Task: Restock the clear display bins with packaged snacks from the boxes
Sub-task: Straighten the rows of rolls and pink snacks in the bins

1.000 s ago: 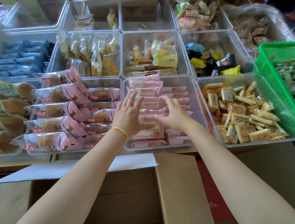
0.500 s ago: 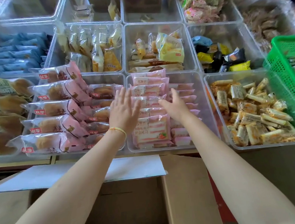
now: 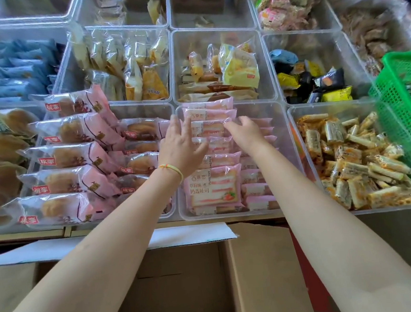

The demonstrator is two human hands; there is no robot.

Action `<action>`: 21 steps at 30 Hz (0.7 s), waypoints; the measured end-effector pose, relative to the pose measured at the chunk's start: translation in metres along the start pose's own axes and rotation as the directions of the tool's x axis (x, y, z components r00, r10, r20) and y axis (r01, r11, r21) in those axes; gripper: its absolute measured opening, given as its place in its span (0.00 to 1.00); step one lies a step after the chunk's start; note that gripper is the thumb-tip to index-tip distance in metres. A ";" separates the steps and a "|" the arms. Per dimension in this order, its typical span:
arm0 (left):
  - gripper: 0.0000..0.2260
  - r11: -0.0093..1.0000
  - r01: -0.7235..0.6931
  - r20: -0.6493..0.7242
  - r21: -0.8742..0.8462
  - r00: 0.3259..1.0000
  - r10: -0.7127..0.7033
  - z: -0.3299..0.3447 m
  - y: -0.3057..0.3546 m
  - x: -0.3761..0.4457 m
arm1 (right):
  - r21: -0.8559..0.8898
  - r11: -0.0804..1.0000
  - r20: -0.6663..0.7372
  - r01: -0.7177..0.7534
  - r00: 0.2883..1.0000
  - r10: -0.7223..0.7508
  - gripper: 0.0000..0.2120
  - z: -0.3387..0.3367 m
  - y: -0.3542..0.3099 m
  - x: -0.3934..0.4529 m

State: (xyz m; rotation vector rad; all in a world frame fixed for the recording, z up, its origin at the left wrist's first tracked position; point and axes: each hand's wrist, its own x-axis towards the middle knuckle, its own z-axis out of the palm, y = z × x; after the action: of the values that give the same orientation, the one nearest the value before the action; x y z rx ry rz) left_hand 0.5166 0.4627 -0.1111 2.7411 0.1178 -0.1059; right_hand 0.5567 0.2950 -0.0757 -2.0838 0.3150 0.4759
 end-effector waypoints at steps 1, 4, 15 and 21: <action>0.35 1.000 -0.003 0.003 -0.022 1.000 0.003 -0.001 0.000 0.001 | -0.007 1.000 0.021 0.007 1.000 -0.007 0.13 0.006 -0.001 0.003; 0.32 0.998 -0.060 -0.011 -0.023 0.998 0.059 -0.002 0.001 0.001 | -0.007 1.000 0.034 0.030 0.999 -0.030 0.09 0.018 -0.006 0.005; 0.35 0.985 -0.076 -0.010 -0.155 0.997 0.075 -0.008 -0.006 0.008 | 0.108 0.991 0.054 -0.079 0.996 0.074 0.25 0.018 -0.019 0.021; 0.33 0.992 -0.091 0.021 -0.091 0.995 0.093 -0.012 -0.010 0.003 | 0.002 1.000 -0.005 -0.031 1.000 0.031 0.18 0.013 -0.005 0.028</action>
State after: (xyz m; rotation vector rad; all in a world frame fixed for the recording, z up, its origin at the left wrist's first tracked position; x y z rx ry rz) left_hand 0.5197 0.4766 -0.1040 2.6489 -0.0108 -0.1067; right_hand 0.5806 0.3076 -0.0913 -2.0811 0.3512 0.4886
